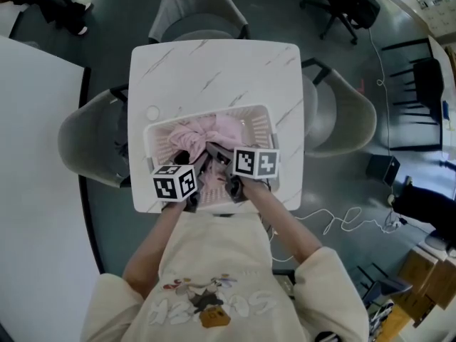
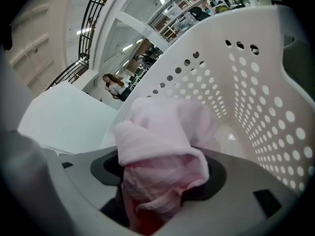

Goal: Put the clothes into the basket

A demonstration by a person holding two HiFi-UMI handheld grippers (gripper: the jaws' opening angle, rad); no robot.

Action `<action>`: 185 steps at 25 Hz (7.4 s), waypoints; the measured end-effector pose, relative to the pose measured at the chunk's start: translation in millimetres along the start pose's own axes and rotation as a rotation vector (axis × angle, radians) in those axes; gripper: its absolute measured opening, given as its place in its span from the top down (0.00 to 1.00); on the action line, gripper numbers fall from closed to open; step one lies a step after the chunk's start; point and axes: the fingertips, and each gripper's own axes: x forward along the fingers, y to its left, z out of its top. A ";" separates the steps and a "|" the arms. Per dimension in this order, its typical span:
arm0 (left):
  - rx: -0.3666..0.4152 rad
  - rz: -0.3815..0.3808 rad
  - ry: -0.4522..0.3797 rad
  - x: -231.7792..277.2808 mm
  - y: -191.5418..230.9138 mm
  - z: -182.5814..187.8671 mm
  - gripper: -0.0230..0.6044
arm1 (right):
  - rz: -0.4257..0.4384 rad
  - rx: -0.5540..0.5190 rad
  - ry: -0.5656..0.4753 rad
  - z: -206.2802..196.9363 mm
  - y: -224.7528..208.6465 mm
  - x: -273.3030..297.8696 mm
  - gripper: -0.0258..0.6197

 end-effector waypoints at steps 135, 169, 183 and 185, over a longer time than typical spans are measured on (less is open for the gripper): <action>0.165 -0.061 -0.390 -179.2 -100.4 53.3 0.53 | -0.016 -0.290 -0.339 10.5 117.3 -128.9 0.46; 0.298 -0.046 -0.596 -253.5 -145.5 38.3 0.95 | -0.001 -0.757 -0.655 5.2 206.6 -217.4 0.95; 0.289 -0.051 -0.577 -246.5 -147.8 34.4 0.95 | 0.016 -0.828 -0.610 3.6 213.4 -209.9 0.95; 0.290 -0.052 -0.581 -247.3 -146.8 35.3 0.95 | 0.013 -0.832 -0.612 3.5 213.4 -208.0 0.95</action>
